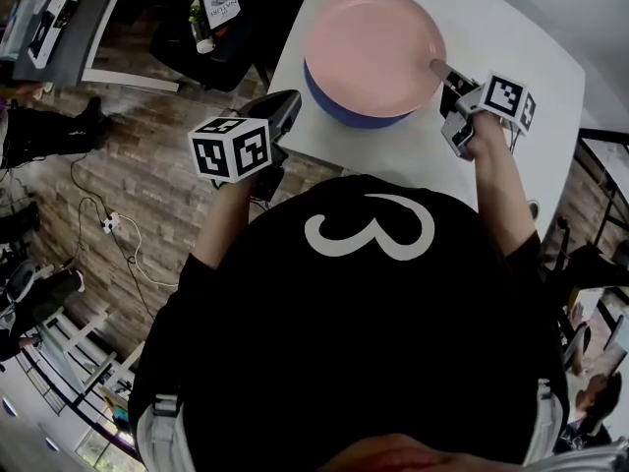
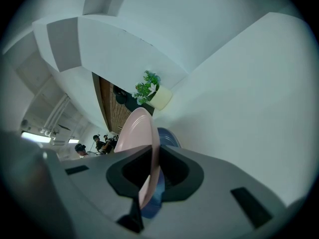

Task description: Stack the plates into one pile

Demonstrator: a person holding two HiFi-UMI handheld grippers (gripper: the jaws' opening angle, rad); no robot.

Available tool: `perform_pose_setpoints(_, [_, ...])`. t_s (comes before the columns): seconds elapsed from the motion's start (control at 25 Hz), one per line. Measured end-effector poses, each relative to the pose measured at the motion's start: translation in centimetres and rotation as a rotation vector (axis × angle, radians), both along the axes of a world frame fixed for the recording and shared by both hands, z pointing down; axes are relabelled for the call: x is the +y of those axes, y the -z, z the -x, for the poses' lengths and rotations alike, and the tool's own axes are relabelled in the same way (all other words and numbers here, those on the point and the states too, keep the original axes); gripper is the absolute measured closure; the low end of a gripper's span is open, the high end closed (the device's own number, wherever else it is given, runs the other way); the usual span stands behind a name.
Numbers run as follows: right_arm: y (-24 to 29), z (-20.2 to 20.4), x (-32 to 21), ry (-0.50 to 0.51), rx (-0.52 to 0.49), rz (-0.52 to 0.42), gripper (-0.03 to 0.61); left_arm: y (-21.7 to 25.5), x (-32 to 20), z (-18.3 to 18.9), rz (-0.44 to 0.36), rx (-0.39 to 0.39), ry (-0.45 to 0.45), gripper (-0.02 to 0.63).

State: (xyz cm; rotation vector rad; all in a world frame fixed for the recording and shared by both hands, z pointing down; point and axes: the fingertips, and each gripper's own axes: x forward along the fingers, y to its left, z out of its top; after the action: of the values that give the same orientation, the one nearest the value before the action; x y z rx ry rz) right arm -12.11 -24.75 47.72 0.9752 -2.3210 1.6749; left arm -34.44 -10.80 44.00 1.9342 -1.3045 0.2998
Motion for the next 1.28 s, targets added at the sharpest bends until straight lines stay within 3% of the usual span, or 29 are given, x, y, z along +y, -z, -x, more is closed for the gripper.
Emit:
perform_pose_setpoints(0.4, [-1.8,0.6,2.1,0.050,0.042,0.012,0.524,-0.7,0.4,-0.4,0.022,0.001,0.000,0.597])
perform_pose_setpoints(0.72, [-2.6,0.4,2.3,0.050,0.092,0.026,0.518,-0.3,-0.9,-2.7,0.030,0.022,-0.044,0.597])
perform_pose_setpoints(1.12, [-2.4,0.5,2.3,0.098,0.219,-0.033,0.509,-1.1,-0.6,-2.1,0.048,0.014,-0.038,0.597])
perform_pose_setpoints(1.28, [-2.0,1.3,2.4,0.136,0.291,-0.100,0.436,-1.4,-0.7,-1.4,0.053,0.014,-0.032,0.597])
